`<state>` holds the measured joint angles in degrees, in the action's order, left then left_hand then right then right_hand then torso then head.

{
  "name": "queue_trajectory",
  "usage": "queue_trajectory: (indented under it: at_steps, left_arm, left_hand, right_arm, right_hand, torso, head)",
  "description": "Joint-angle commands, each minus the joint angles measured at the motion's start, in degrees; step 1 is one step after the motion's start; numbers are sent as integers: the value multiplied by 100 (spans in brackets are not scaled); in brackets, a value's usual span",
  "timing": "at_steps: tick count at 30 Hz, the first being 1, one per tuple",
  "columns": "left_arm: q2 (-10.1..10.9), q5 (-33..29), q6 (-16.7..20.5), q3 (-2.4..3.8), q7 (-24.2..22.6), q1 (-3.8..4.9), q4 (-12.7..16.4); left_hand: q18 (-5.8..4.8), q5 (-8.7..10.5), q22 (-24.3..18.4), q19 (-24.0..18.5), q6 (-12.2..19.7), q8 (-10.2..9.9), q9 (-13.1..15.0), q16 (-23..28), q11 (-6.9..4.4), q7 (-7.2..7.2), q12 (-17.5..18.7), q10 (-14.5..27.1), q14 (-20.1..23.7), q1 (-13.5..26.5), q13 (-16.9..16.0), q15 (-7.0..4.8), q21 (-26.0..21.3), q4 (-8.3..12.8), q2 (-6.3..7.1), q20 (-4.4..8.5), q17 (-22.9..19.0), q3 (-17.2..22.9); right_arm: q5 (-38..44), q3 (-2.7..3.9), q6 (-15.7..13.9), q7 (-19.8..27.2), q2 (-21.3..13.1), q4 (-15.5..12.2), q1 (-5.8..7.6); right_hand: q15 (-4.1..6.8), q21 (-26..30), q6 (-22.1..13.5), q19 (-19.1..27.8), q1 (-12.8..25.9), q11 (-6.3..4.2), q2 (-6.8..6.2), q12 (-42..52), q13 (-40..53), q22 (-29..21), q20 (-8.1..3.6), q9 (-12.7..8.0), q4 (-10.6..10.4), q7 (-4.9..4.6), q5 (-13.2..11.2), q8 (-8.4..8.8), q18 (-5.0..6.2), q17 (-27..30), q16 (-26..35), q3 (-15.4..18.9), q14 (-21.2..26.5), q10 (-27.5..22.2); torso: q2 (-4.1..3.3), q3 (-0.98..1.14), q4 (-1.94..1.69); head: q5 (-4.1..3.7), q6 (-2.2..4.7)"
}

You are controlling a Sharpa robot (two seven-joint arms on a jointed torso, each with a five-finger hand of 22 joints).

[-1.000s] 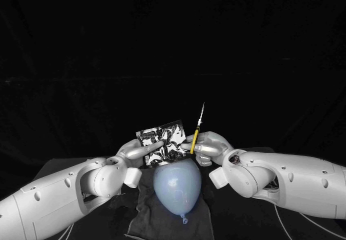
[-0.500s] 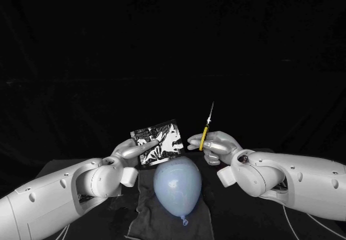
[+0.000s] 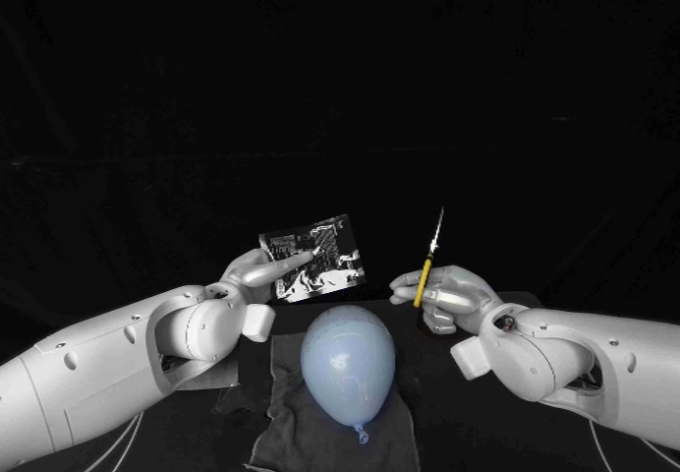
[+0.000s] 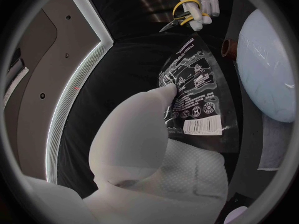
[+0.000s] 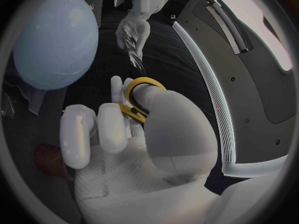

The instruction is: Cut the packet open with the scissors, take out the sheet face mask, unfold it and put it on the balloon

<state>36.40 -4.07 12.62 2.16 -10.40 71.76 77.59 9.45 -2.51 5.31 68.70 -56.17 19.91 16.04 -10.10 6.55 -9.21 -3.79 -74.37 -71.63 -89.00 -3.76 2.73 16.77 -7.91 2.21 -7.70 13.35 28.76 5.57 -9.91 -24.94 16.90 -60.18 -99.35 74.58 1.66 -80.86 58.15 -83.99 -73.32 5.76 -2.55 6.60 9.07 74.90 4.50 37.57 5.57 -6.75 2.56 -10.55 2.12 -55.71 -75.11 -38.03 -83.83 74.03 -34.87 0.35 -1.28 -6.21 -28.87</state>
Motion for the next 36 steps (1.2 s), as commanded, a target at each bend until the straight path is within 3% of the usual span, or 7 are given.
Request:
queue_trajectory:
  at_steps: [1,5,7,17,26,30,36]
  left_arm:
    - [-89,207,203,3,86,29,-52]
    - [-185,263,343,4,135,38,-127]
    - [-237,286,404,4,159,41,-165]
    - [-457,266,426,5,148,43,-252]
    - [-635,222,152,-2,149,38,-300]
    - [-735,182,-40,-20,94,24,-349]
    - [-845,101,-193,-54,51,-8,-436]
  left_hand:
    - [108,-23,15,80,18,44,877,-48,-154,22,-31,-239,-103,28,-18,-38,48,82,13,34,30,-9]
    - [103,-21,31,149,1,66,930,-73,-178,35,-36,-323,-167,23,-29,-70,95,157,65,78,63,-46]
    - [102,-24,39,187,0,71,952,-96,-193,47,-48,-379,-217,45,-39,-86,120,158,53,93,83,-60]
    - [100,-24,39,194,1,71,961,-97,-196,52,-43,-388,-224,53,-39,-89,123,155,37,98,90,-53]
    - [95,-24,34,185,15,64,971,-87,-193,50,-26,-378,-210,67,-35,-85,117,146,21,98,93,-37]
    - [91,-24,29,175,26,59,979,-78,-189,48,-15,-372,-199,79,-32,-80,110,140,12,96,95,-26]
    - [86,-24,21,158,43,52,993,-63,-182,42,1,-357,-178,90,-27,-72,97,133,-1,92,99,-7]
  right_arm:
    - [360,-12,39,-253,-139,-214,-96]
    - [576,-37,25,-441,-270,-374,-179]
    - [717,-49,44,-541,-322,-449,-241]
    - [1253,-83,312,-904,-520,-824,-474]
    - [1204,-148,855,-838,-726,-1079,-622]
    - [914,-169,611,-453,-845,-1230,-837]
    - [254,-178,679,-140,-945,-1291,-1017]
  right_hand:
    - [46,-26,41,-155,-128,-366,141,31,19,1134,-41,9,9,-8,25,-29,6,-4,-17,-36,-9,719]
    - [51,-26,52,-156,-121,-372,131,34,33,1135,-47,14,26,-2,25,-34,6,-23,-25,-50,-13,730]
    - [53,-22,57,-154,-118,-374,125,34,39,1134,-49,15,33,0,25,-36,7,-20,-24,-55,-13,734]
    - [61,30,69,-129,-80,-381,105,49,76,1114,-59,23,50,4,24,-40,19,53,11,-68,1,768]
    - [65,79,49,-104,-31,-385,70,45,111,1095,-66,22,68,2,25,-19,30,164,72,-56,31,786]
    - [118,69,110,-112,-60,-452,51,229,327,1104,-106,17,208,52,40,-5,28,231,123,-97,43,1088]
    - [196,22,184,-148,142,-553,75,899,1288,1134,-187,92,241,128,48,10,11,113,85,-2,-9,1146]
  torso:
    - [-2,6,9]
    - [1,19,11]
    - [-1,9,-1]
    - [-5,-1,-1]
    - [6,6,2]
    - [0,10,5]
    - [14,35,30]
  head:
    - [0,-15]
    - [-29,-9]
    - [-49,-8]
    - [-184,-45]
    - [-427,-177]
    - [-523,-239]
    - [-610,-369]
